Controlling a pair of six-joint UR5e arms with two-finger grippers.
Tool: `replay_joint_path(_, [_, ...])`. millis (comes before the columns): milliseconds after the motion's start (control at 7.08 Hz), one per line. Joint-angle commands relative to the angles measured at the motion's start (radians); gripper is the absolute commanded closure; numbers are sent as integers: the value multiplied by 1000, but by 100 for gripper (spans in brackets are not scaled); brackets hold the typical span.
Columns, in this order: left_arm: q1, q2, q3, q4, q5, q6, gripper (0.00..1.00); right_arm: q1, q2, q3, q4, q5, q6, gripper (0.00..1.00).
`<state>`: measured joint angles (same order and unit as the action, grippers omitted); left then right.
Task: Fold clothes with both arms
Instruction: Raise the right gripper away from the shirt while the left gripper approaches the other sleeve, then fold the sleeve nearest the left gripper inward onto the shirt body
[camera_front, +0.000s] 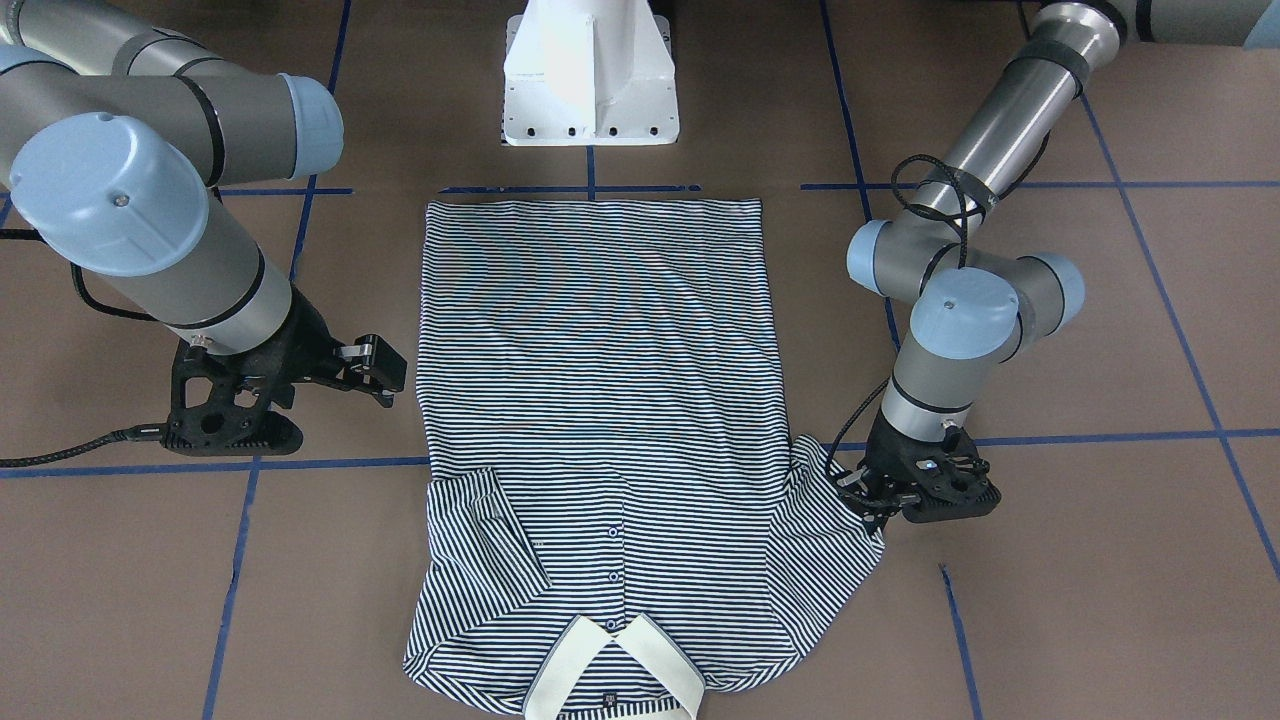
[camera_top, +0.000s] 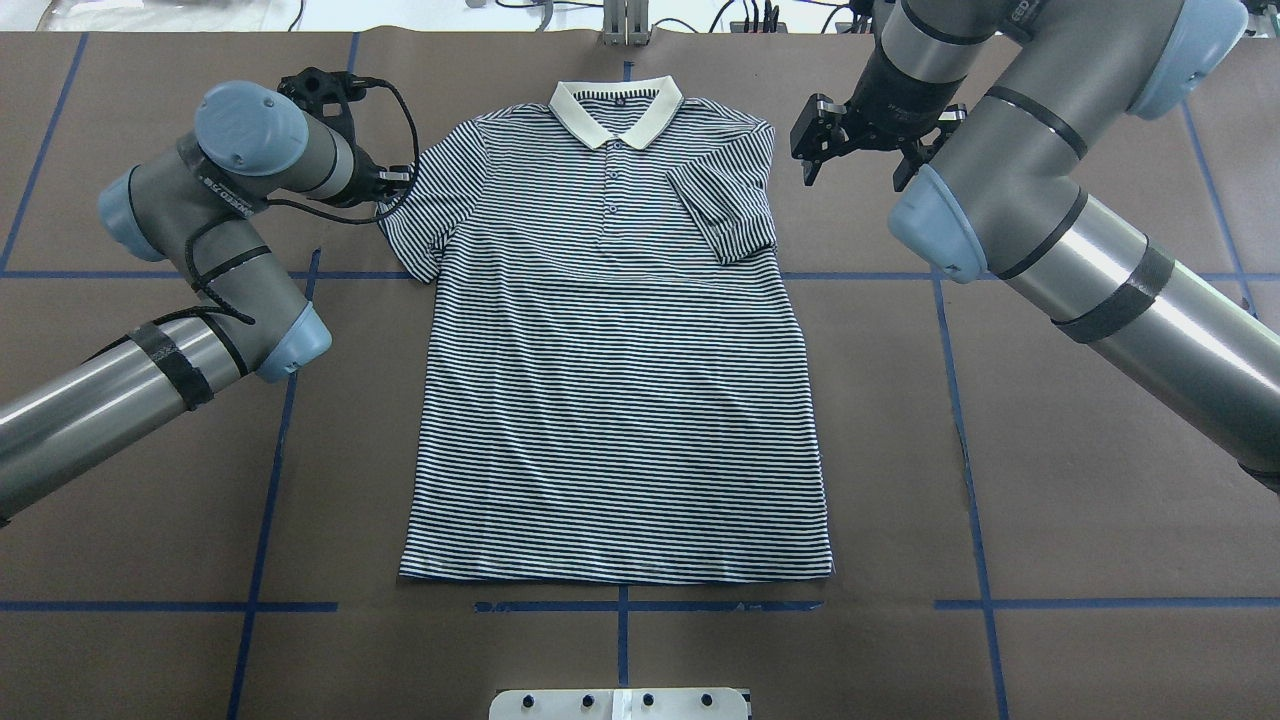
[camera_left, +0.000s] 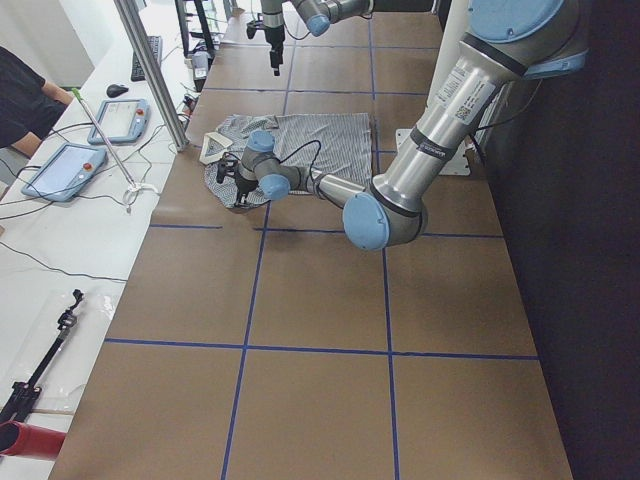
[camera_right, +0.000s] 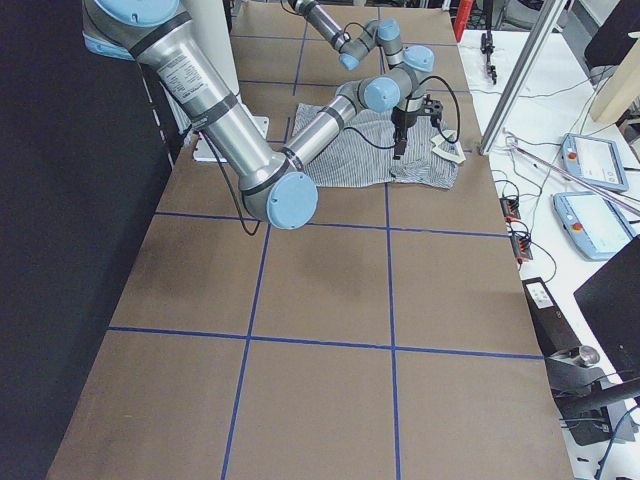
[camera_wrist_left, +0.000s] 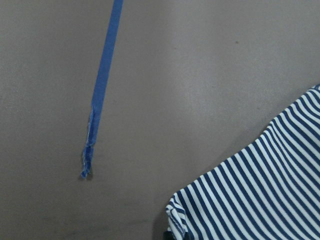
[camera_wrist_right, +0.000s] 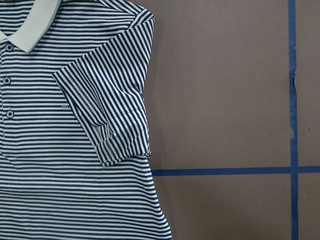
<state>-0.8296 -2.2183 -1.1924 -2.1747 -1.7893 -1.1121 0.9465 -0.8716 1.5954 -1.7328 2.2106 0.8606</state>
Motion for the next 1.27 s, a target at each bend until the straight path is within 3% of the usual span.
replay_joint_path(0, [6, -90, -52, 147, -22, -105, 100, 2, -20, 0, 34, 0, 0, 0])
replay_joint_path(424, [75, -295, 187, 89, -12, -239, 100, 2, -49, 0, 82, 1, 0, 0])
replay_joint_path(848, [84, -336, 252, 4, 13, -270, 100, 2, -56, 0, 84, 0, 0, 0])
replay_joint_path(989, [83, -336, 269, -26, 36, -271, 64, 2, -56, 0, 84, 0, 1, 0])
replay_joint_path(1130, [84, -336, 271, -42, 34, -265, 1, 2, -56, 0, 84, 0, 1, 0])
